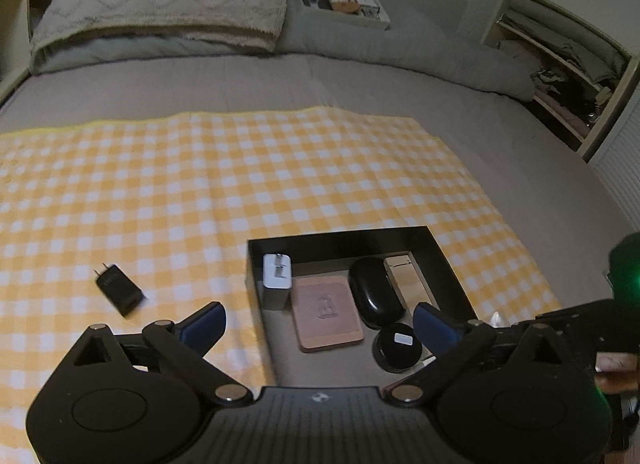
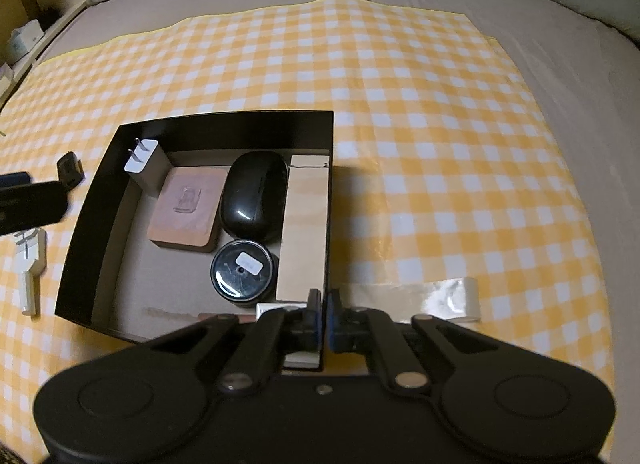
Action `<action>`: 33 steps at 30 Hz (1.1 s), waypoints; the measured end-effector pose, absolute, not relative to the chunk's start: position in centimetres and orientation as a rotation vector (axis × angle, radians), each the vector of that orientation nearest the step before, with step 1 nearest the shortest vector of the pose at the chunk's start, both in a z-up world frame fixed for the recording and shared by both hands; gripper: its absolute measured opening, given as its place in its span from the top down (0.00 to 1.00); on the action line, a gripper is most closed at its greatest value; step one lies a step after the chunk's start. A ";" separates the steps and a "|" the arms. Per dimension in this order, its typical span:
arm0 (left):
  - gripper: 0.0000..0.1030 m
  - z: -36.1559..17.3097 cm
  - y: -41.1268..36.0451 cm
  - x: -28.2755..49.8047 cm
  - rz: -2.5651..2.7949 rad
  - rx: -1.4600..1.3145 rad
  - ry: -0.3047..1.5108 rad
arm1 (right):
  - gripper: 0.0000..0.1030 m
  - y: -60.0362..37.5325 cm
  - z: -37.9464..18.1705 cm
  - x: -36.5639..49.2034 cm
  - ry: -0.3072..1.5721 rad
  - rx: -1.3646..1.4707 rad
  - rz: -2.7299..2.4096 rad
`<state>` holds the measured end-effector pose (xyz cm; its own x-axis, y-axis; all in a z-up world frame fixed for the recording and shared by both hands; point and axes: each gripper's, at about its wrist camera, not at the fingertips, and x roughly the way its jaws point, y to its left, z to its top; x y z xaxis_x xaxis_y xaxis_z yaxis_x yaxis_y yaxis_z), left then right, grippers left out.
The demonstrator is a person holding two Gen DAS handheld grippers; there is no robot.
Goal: Organize rigid objects
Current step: 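Move the left tool to the black charger and grasp it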
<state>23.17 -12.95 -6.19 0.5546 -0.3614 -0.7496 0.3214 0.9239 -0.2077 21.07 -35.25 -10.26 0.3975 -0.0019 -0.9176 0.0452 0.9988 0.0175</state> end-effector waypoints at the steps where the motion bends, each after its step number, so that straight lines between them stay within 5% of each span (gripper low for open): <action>1: 0.02 -6.0 -12.5 23.0 -0.401 -0.049 0.889 | 0.97 -35.1 -10.3 21.0 1.162 0.036 -0.033; 18: 0.00 -5.6 -3.7 23.1 -0.322 0.016 0.816 | 0.96 -34.6 -10.8 21.2 1.147 -0.026 -0.042; 33: 0.00 -11.0 -0.3 27.2 -0.403 0.293 0.770 | 0.96 -34.2 -11.5 22.0 1.163 -0.029 -0.036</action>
<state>27.24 -0.28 -11.01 0.6479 -0.2439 -0.7216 0.4539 0.8844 0.1086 22.01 -34.20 -11.46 0.3964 -0.0437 -0.9170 0.0135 0.9990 -0.0417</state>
